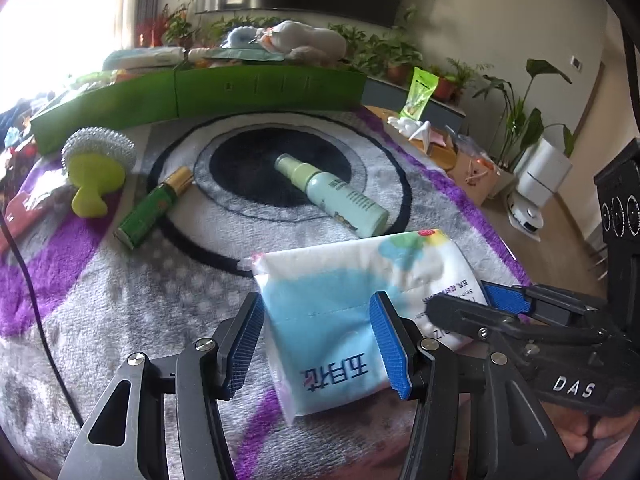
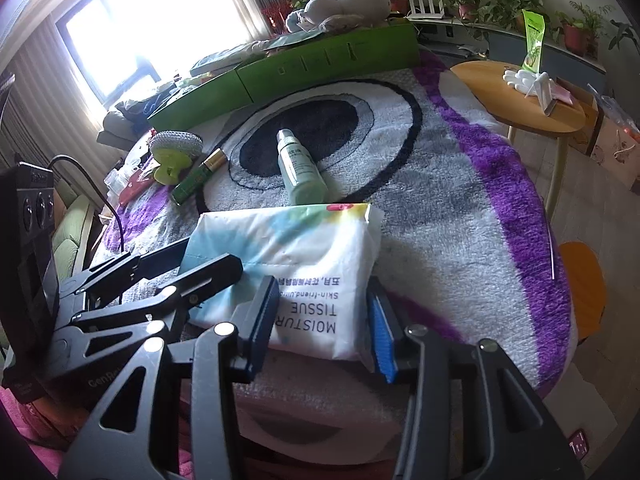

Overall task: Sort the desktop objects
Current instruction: 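Lift the tissue pack upright with the left gripper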

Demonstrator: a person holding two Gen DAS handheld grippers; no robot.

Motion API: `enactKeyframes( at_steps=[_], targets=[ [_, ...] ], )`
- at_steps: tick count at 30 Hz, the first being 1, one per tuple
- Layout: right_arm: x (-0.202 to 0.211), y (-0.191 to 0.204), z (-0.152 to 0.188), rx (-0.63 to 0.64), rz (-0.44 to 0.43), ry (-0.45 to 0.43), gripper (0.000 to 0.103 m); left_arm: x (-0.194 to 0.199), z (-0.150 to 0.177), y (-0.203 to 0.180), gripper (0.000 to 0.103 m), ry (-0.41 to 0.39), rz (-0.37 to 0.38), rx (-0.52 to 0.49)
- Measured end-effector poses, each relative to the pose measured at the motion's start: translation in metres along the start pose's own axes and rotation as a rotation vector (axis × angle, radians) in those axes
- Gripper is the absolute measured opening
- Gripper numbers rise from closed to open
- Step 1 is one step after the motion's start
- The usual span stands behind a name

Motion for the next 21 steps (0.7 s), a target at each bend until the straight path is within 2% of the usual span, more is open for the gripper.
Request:
enactKeyframes(
  at_steps=[7, 10, 13, 21],
  targets=[
    [-0.004, -0.004, -0.006, -0.005, 0.008, 0.0, 0.045, 0.004, 0.004, 0.007, 0.056, 0.0, 0.002, 0.027],
    [-0.009, 0.0, -0.006, -0.004, 0.003, 0.008, 0.047, -0.001, 0.006, 0.002, 0.056, 0.018, 0.062, 0.047],
    [-0.007, 0.006, -0.006, 0.043, 0.032, -0.002, 0.044, 0.0, 0.006, -0.003, 0.056, 0.012, 0.056, 0.024],
    [0.001, 0.01, -0.011, 0.053, 0.04, -0.035, 0.036, 0.011, -0.004, -0.009, 0.056, -0.049, 0.031, -0.027]
  ],
)
Point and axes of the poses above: each gripper's, at about its wrist camera, not at the fingertips, and x roughly against the way its jaws point, y to its left, z to its underside, the point moved 5 cm from there along -x, roughly the way its jaws point, and after that the axes turned 9 degrees about -y, right-handed, at the moved point
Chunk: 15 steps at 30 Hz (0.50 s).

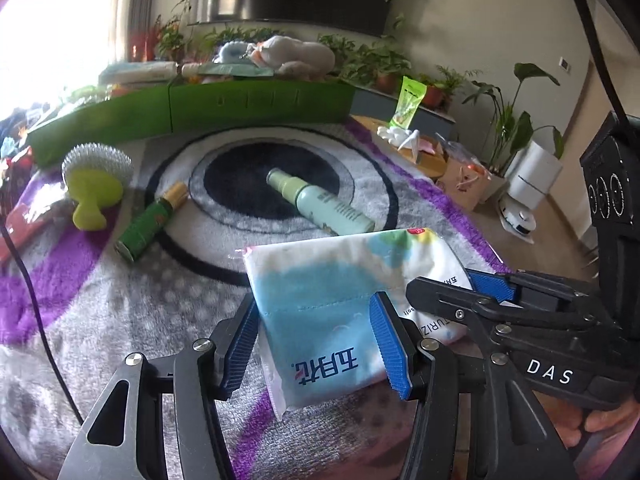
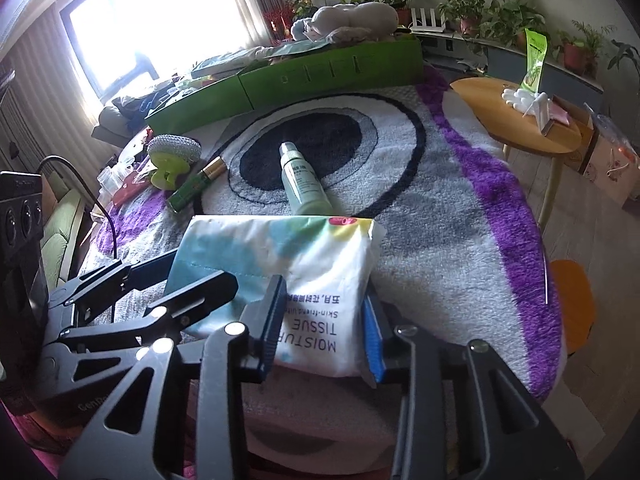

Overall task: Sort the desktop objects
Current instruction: 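Lift the tissue pack upright with the left gripper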

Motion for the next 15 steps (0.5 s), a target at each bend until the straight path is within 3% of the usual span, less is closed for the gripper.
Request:
enactKeyframes(
  at_steps=[15],
  targets=[
    [0.009, 0.023, -0.032, 0.02, -0.05, -0.079, 0.037, 0.024, -0.035, 0.016, 0.056, -0.105, -0.048, -0.033]
  ],
)
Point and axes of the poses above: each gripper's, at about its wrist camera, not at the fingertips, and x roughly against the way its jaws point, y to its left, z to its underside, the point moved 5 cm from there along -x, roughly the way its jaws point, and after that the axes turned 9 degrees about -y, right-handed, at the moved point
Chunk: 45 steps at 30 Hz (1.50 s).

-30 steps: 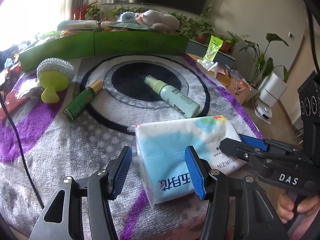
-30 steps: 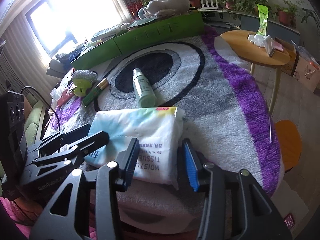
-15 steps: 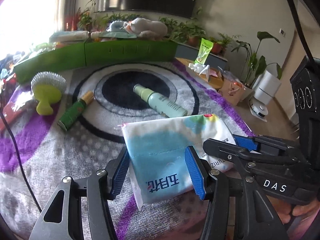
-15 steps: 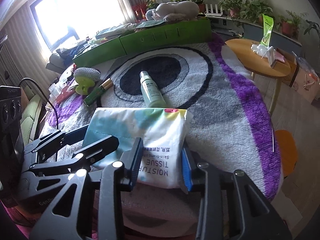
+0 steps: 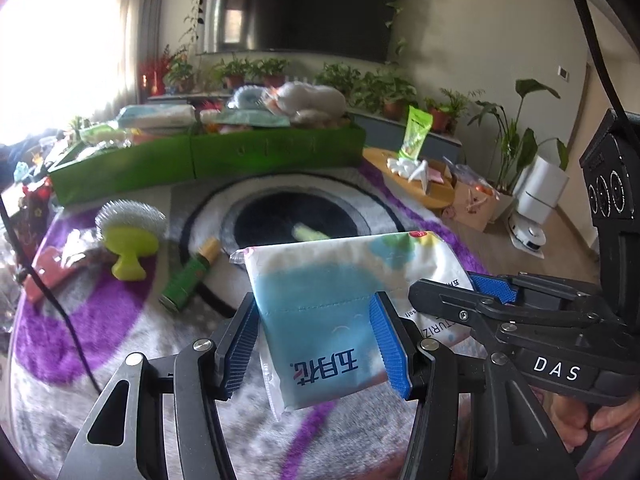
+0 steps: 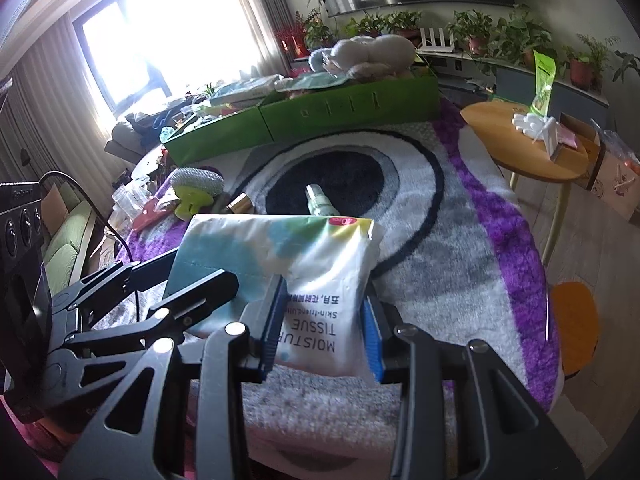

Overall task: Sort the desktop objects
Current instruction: 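Lift the tissue pack upright with the left gripper, then carry the tissue pack with the left gripper toward the green boxes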

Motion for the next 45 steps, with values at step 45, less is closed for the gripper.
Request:
enactKeyframes(
  at_steps=[45],
  targets=[
    [-0.06, 0.094, -0.086, 0.113, -0.156, -0.03, 0.038, 0.013, -0.079, 0.109, 0.056, -0.158, -0.157, 0.012]
  ],
)
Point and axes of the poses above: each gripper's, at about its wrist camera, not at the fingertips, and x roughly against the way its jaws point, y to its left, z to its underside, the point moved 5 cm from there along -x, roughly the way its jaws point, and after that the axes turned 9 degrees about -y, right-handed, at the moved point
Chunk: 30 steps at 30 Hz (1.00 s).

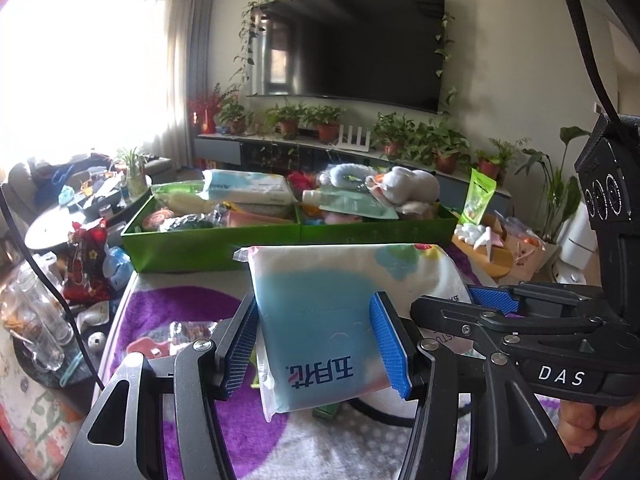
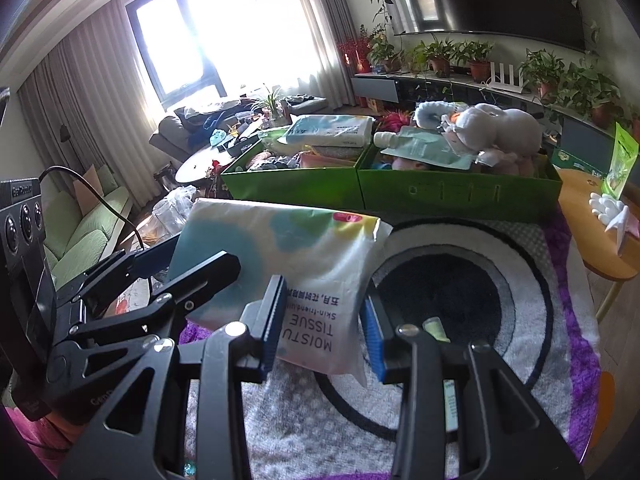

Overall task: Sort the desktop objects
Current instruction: 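Carry the tissue pack with the left gripper toward the green boxes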

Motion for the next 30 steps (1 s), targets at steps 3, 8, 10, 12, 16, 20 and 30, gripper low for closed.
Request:
enactKeyframes(
  at_steps=[3, 8, 10, 12, 16, 20, 30],
  targets=[
    [-0.007, 0.003, -0.007, 0.008, -0.003, 0.004, 0.038, -0.004, -0.005, 0.007, 0.056, -0.002, -0.006, 0.008],
    [-0.018, 0.006, -0.02, 0.019, -0.011, 0.006, 0.038, -0.011, -0.015, 0.018, 0.056, -0.015, -0.015, 0.015],
    [-0.023, 0.006, -0.025, 0.02, -0.014, 0.004, 0.038, -0.016, -0.019, 0.022, 0.056, -0.021, -0.016, 0.02],
    [-0.028, 0.007, -0.031, 0.022, -0.015, 0.001, 0.038, -0.02, -0.024, 0.027, 0.056, -0.024, -0.017, 0.027],
    [-0.036, 0.008, -0.042, 0.026, -0.022, -0.011, 0.038, -0.026, -0.033, 0.033, 0.056, -0.037, -0.025, 0.018],
    [-0.045, 0.009, -0.053, 0.028, -0.036, -0.023, 0.038, -0.033, -0.042, 0.039, 0.056, -0.051, -0.036, 0.004],
    [-0.068, 0.007, -0.072, 0.016, -0.043, -0.021, 0.038, -0.055, -0.056, 0.051, 0.056, -0.045, -0.038, 0.001]
  ],
)
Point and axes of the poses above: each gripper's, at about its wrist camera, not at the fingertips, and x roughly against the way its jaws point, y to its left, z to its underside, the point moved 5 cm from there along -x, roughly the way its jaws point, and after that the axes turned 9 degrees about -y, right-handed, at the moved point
